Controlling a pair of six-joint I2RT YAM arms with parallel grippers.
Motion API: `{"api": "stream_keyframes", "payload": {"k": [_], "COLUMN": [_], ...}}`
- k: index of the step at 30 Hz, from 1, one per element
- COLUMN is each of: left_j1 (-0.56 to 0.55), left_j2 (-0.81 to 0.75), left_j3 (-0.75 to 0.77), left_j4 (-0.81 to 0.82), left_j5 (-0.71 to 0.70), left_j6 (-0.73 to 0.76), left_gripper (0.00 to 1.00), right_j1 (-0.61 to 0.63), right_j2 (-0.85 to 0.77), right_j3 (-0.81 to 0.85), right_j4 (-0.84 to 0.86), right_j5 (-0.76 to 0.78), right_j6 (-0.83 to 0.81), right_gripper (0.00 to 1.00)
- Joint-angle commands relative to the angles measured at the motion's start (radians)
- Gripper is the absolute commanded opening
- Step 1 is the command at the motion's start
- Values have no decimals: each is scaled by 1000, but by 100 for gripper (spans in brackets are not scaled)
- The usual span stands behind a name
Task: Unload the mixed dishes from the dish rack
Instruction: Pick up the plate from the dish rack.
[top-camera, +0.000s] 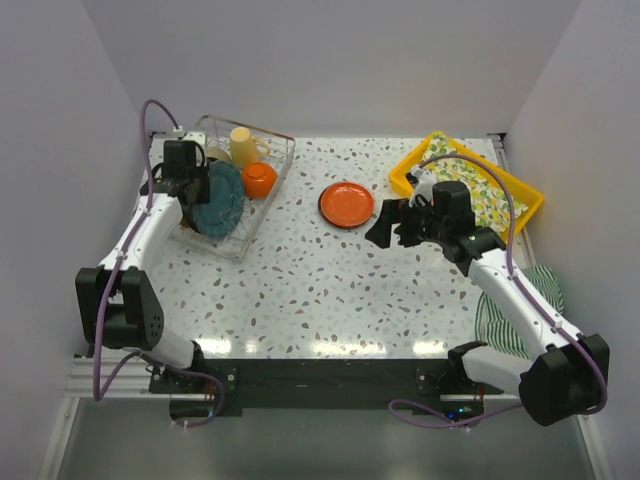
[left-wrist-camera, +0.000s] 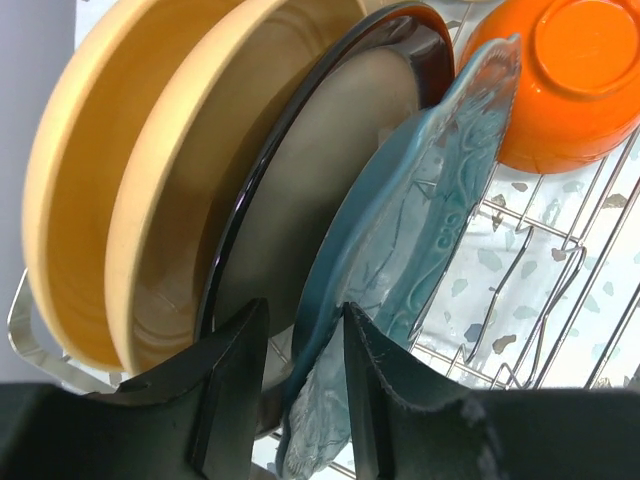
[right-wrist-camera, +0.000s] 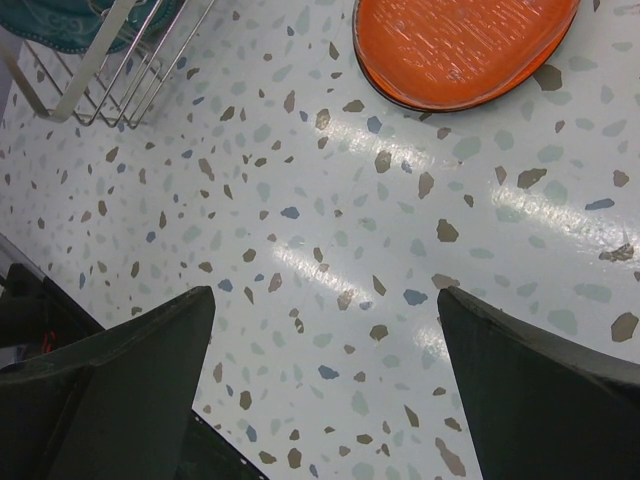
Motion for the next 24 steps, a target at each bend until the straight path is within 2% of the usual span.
{"api": "stream_keyframes", "payload": {"k": [1,7,10,13,24], "left_j1": [22,22,22,22,22], "left_j2": [23,26,24,14,-103], "left_j3": [60,47,44,54,103], "left_j4": [21,13,7,-13,-51], "left_j5": [36,123,159,192,309], "left_j6": [20,1,-3,-10,-36], "left_gripper": [40,33,22,16,9], "right_j1": [4,4,4,4,4], "right_j2": [-16,-16,-19,-19,-28], "right_j3": [-11,-18,-19,-21,-28], "right_j4": [48,52,55,57,66], "right_j5": [-37,-40,-43,-44,-47], "right_j6": [13,16,17,19,28], "right_gripper": [98,98,98,98,98]}}
